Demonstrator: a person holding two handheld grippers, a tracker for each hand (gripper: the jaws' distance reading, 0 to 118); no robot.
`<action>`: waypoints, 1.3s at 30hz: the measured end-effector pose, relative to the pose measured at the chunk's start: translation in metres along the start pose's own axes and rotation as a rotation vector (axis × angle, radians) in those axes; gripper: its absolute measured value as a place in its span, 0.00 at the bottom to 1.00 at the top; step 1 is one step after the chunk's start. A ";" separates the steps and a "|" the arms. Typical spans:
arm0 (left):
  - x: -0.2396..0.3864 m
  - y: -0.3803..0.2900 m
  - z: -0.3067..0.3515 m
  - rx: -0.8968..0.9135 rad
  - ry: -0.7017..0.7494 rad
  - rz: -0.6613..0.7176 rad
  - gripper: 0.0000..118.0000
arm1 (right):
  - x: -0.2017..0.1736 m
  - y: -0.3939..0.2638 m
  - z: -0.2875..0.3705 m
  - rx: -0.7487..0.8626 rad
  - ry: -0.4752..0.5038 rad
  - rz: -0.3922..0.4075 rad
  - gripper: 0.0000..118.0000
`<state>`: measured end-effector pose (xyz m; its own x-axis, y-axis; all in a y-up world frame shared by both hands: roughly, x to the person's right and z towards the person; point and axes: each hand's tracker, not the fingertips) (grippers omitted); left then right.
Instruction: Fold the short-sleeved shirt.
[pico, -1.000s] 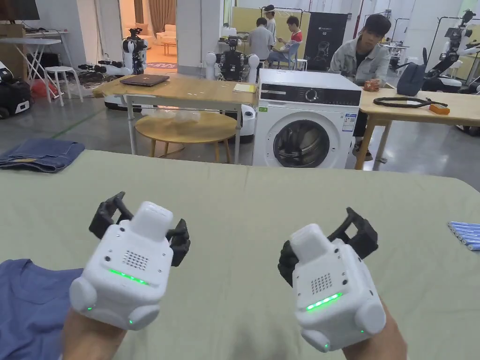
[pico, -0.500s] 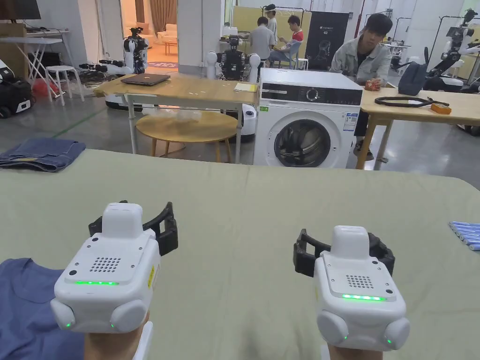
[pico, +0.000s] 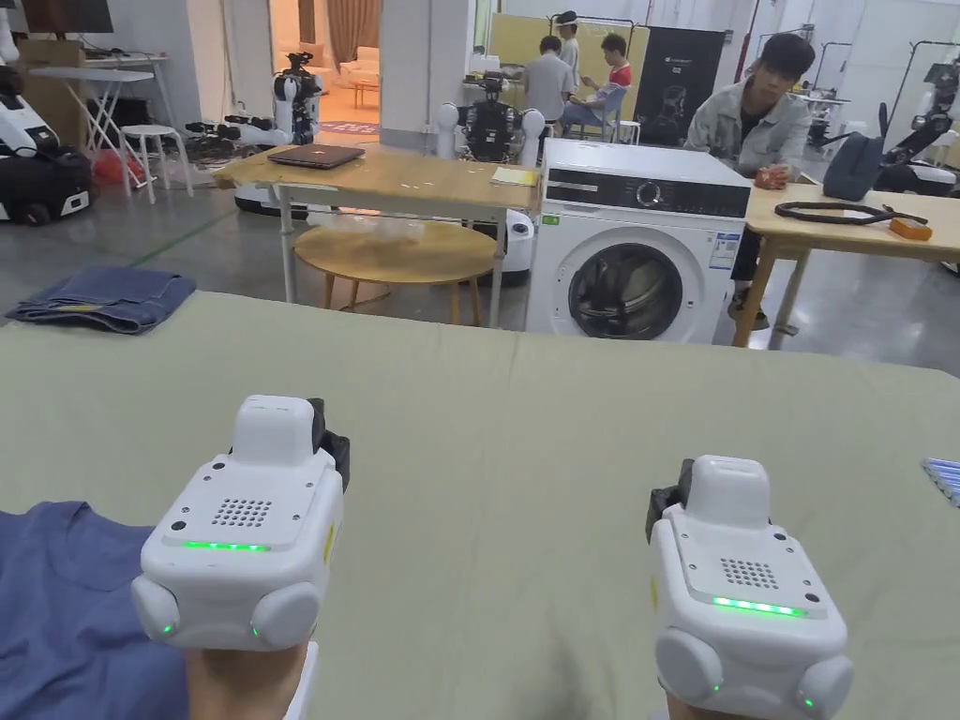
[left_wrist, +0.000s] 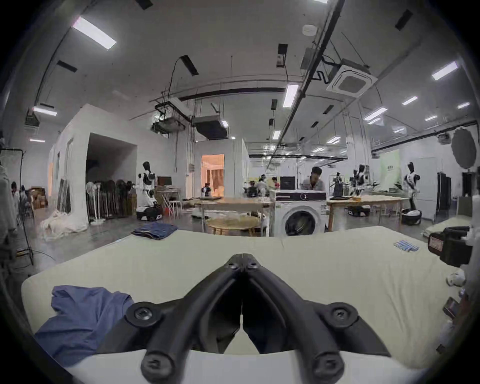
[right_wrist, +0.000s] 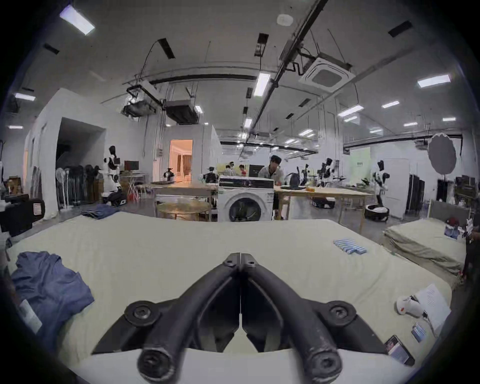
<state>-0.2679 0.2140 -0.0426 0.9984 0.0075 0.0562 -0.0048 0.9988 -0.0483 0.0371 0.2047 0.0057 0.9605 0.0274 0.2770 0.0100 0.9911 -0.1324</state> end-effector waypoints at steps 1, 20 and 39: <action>-0.006 0.000 0.001 -0.011 0.010 -0.003 0.00 | -0.002 0.000 0.001 -0.001 0.004 -0.002 0.00; -0.210 0.015 0.084 -0.234 0.392 -0.004 0.00 | -0.159 0.005 0.006 -0.029 0.328 0.058 0.00; -0.287 -0.089 0.024 -0.865 0.204 0.346 0.62 | -0.195 -0.022 0.001 -0.127 0.410 0.153 0.00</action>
<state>-0.5552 0.1244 -0.0307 0.9403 0.2061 -0.2707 -0.3402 0.5602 -0.7553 -0.1510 0.1780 -0.0448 0.9842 0.0933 -0.1508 -0.1312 0.9553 -0.2650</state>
